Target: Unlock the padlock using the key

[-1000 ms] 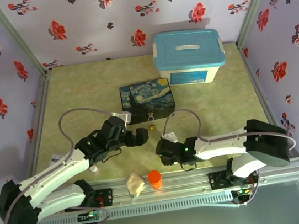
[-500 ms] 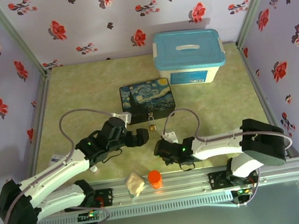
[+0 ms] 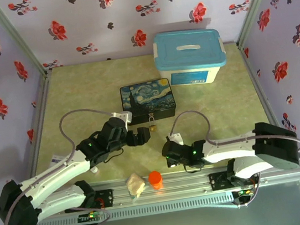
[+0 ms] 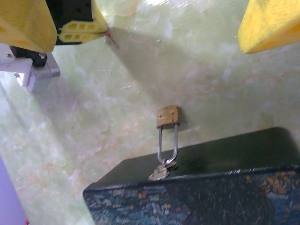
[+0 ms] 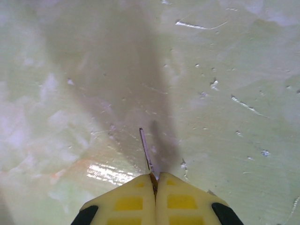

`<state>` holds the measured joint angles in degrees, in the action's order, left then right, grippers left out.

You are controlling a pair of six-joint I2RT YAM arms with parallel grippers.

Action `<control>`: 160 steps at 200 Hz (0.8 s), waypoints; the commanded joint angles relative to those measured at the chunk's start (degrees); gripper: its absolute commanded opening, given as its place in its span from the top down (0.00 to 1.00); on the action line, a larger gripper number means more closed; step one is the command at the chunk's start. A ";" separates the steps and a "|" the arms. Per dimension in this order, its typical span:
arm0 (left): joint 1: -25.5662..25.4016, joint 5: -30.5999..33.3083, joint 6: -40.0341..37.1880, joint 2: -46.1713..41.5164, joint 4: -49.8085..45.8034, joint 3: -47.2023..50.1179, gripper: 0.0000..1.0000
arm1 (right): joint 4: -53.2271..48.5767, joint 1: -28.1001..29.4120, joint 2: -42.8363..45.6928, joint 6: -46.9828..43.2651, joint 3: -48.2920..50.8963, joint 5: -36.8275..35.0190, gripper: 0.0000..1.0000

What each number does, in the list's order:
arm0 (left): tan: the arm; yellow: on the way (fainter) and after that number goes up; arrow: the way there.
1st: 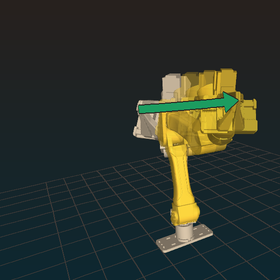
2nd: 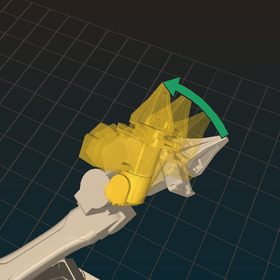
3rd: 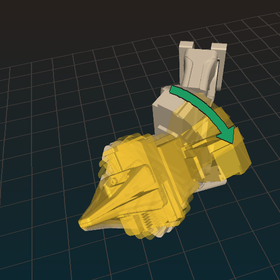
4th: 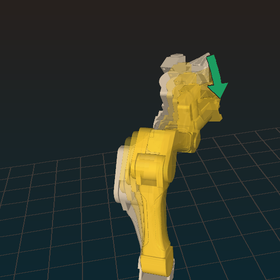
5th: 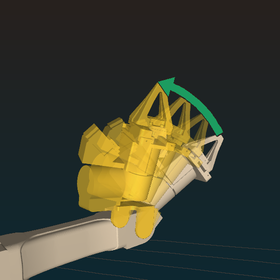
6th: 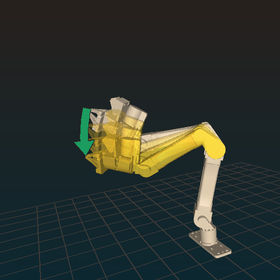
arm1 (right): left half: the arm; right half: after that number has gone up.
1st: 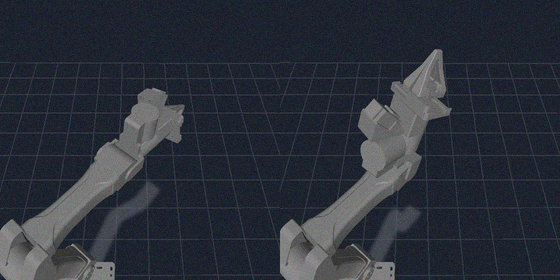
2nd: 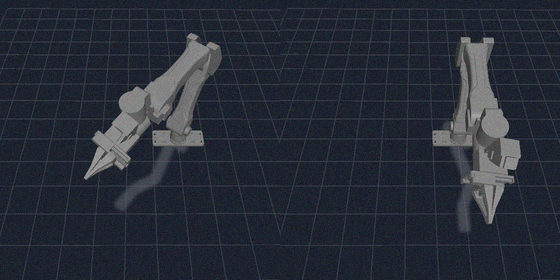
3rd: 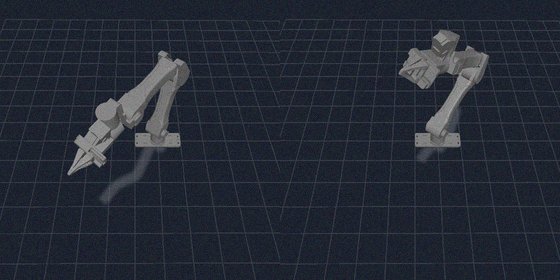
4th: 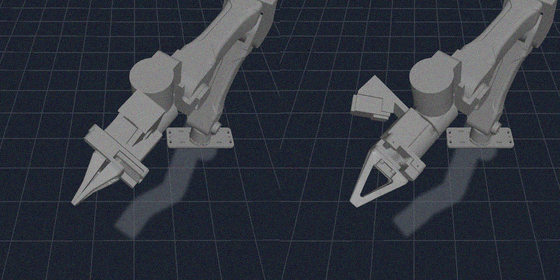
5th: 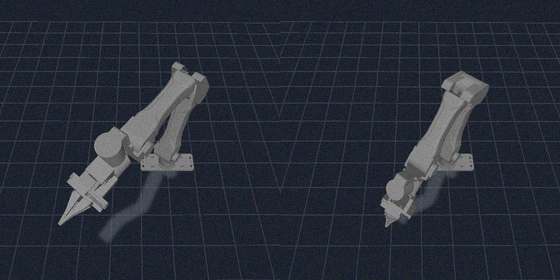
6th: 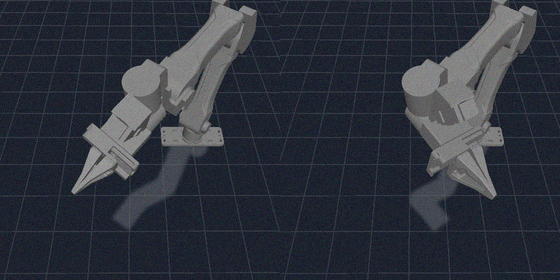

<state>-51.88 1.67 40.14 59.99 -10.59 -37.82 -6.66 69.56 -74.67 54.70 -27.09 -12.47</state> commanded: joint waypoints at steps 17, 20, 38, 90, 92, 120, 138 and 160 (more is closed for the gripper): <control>-0.51 -4.30 -1.42 -4.34 20.16 7.52 0.05 | 15.05 -9.62 10.71 -9.23 7.53 11.33 1.00; -0.47 -4.15 -1.25 -4.61 21.69 8.15 0.06 | 15.72 -10.20 11.57 -10.22 7.69 12.23 1.00; -0.51 -2.19 0.22 -5.13 27.42 10.10 0.09 | 17.63 -13.20 16.40 -15.24 7.93 17.73 1.00; -0.59 -12.05 -1.84 0.82 31.68 5.10 0.19 | 19.73 -16.17 24.33 -18.44 5.44 27.56 1.00; -0.59 -12.57 -1.69 0.98 32.21 5.19 0.20 | 20.03 -16.13 24.51 -18.21 5.44 27.82 1.00; -0.80 -17.37 -0.40 2.67 34.60 4.56 0.28 | 25.17 -16.21 26.56 -15.06 6.27 28.87 1.00; -1.29 -18.13 -0.05 2.46 36.99 5.73 0.28 | 26.37 -16.27 27.09 -14.52 6.26 28.43 1.00; -1.71 -20.48 0.64 2.42 40.09 7.02 0.35 | 27.39 -16.25 26.91 -14.34 5.61 28.11 1.00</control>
<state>-52.86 -14.39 40.16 62.41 22.98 -31.44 16.93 53.60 -48.31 39.48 -19.81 14.83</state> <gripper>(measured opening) 0.683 0.039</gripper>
